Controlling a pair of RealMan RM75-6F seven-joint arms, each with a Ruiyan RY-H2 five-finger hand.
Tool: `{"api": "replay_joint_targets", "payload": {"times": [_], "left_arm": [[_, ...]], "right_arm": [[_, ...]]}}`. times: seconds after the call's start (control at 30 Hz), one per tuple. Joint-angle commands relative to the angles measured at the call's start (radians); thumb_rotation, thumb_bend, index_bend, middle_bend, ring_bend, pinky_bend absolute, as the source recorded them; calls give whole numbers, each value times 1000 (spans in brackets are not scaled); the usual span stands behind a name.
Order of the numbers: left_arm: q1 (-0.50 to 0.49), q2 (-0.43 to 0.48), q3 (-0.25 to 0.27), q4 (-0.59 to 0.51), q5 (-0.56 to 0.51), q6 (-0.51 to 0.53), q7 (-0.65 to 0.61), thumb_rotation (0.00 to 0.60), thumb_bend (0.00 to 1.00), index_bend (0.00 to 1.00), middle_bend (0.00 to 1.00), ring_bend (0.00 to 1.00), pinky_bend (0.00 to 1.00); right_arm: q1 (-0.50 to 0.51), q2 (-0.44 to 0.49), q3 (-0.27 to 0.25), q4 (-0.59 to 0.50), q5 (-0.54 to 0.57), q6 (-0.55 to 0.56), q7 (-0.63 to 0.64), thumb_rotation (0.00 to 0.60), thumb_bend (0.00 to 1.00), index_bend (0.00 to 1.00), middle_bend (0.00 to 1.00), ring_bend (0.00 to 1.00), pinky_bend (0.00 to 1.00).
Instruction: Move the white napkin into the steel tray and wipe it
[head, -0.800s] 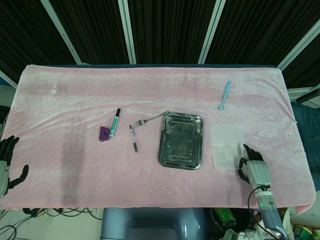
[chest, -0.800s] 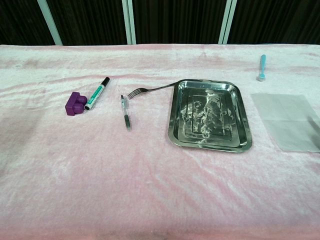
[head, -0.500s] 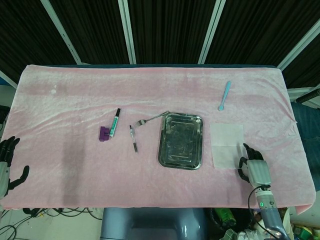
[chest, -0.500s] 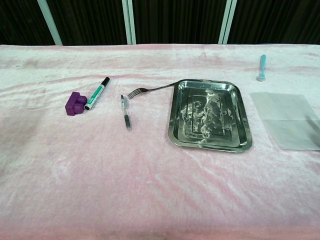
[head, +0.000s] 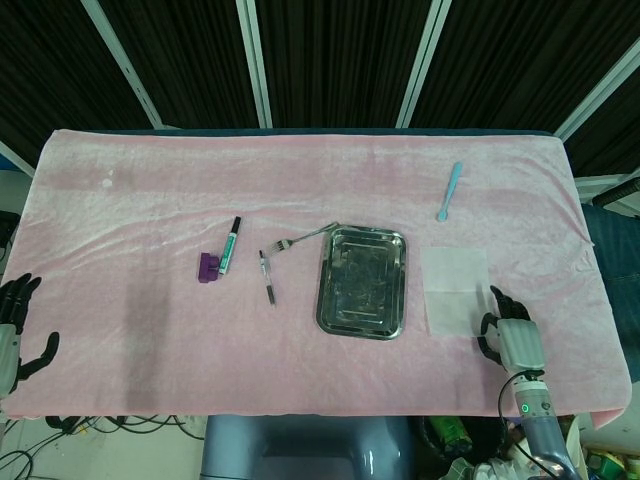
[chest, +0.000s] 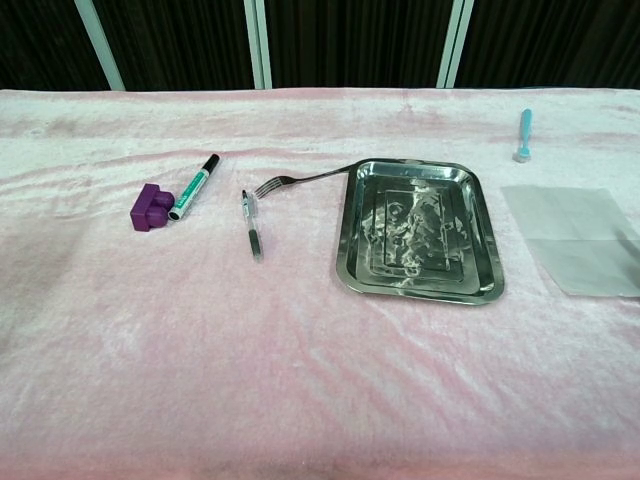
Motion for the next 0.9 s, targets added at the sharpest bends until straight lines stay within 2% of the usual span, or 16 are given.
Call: {"api": "replay_joint_targets", "payload": {"times": [0.03, 0.17, 0.47, 0.9], "left_arm": [[0, 0, 0, 0, 3, 0, -3, 600, 407, 87, 30, 0, 0], [-1, -1, 2, 0, 5, -1, 1, 600, 407, 89, 30, 0, 0], [0, -2, 4, -1, 5, -2, 4, 600, 407, 91, 30, 0, 0], [0, -1, 3, -1, 8, 0, -5, 600, 407, 91, 30, 0, 0]], "right_arm": [[0, 0, 3, -20, 5, -3, -1, 600, 350, 646, 57, 126, 164], [7, 5, 3, -56, 14, -25, -16, 600, 350, 646, 57, 127, 165], [33, 43, 13, -230, 41, -79, -63, 600, 350, 657, 57, 127, 165], [109, 27, 58, -349, 66, -112, -210, 600, 350, 662, 57, 126, 164]]}}
